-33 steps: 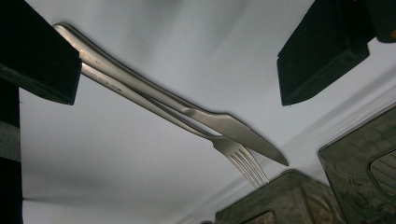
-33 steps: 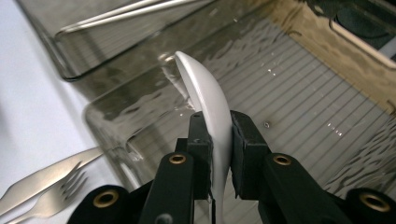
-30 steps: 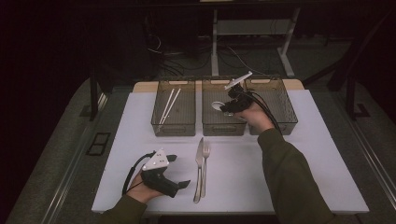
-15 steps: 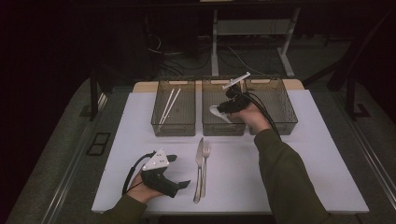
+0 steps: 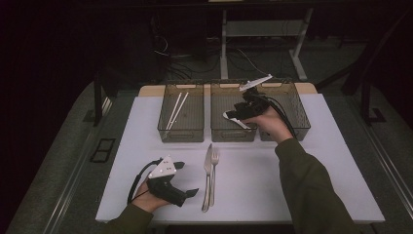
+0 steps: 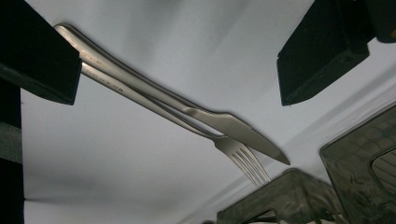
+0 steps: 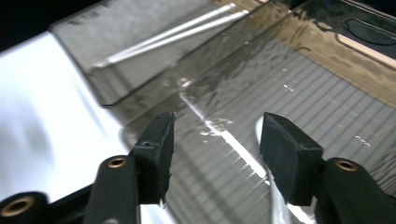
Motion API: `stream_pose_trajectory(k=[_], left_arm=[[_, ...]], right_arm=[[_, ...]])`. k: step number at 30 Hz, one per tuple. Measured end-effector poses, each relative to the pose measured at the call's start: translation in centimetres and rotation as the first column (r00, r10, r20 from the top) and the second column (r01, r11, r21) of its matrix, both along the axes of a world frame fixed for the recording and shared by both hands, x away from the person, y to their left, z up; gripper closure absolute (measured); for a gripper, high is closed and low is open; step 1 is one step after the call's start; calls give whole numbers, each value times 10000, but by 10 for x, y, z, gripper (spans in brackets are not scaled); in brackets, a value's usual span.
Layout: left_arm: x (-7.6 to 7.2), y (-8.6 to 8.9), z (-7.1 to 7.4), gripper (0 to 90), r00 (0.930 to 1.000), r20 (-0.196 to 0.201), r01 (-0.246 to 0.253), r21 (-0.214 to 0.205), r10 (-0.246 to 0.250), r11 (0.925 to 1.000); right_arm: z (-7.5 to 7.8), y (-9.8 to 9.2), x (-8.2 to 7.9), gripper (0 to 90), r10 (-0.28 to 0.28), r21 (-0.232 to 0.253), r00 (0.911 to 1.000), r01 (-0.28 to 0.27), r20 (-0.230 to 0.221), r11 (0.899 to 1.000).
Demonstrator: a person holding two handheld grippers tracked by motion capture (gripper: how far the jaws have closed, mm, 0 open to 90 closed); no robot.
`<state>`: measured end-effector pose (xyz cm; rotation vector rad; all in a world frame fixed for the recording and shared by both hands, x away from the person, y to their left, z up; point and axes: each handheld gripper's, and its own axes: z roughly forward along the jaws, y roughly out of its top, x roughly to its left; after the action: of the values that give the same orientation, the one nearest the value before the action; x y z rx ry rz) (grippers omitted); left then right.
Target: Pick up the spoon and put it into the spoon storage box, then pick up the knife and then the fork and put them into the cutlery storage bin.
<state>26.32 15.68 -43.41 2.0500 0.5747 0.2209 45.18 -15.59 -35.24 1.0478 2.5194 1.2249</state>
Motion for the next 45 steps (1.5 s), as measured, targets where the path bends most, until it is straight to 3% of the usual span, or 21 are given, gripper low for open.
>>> stream_pose_trajectory(k=[2, 8, 14, 30, 45], left_arm=[[1, 0, 0, 0, 10000, -8, 30, 95, -30, 10000], [-1, -1, 0, 0, 10000, -45, -22, 28, 22, 10000], [-2, -1, 1, 0, 10000, -16, -6, 29, 6, 10000], [-2, -1, 1, 0, 10000, 9, -54, 62, 54, 10000], [-3, 0, 3, 0, 9999, 86, -104, 153, 103, 9998]], right_arm=[[2, -5, -7, 402, 33, 277, 10000, -32, -40, 9996], [-1, -15, -30, 360, 250, 176, 9997, -250, 39, 9995], [-4, -29, -55, 323, 406, 481, 9981, -428, 464, 9979], [-38, -75, -121, 248, -74, 902, 9948, -19, 1020, 9959], [-66, -116, -165, 199, -812, 868, 9921, 730, 953, 9936]])
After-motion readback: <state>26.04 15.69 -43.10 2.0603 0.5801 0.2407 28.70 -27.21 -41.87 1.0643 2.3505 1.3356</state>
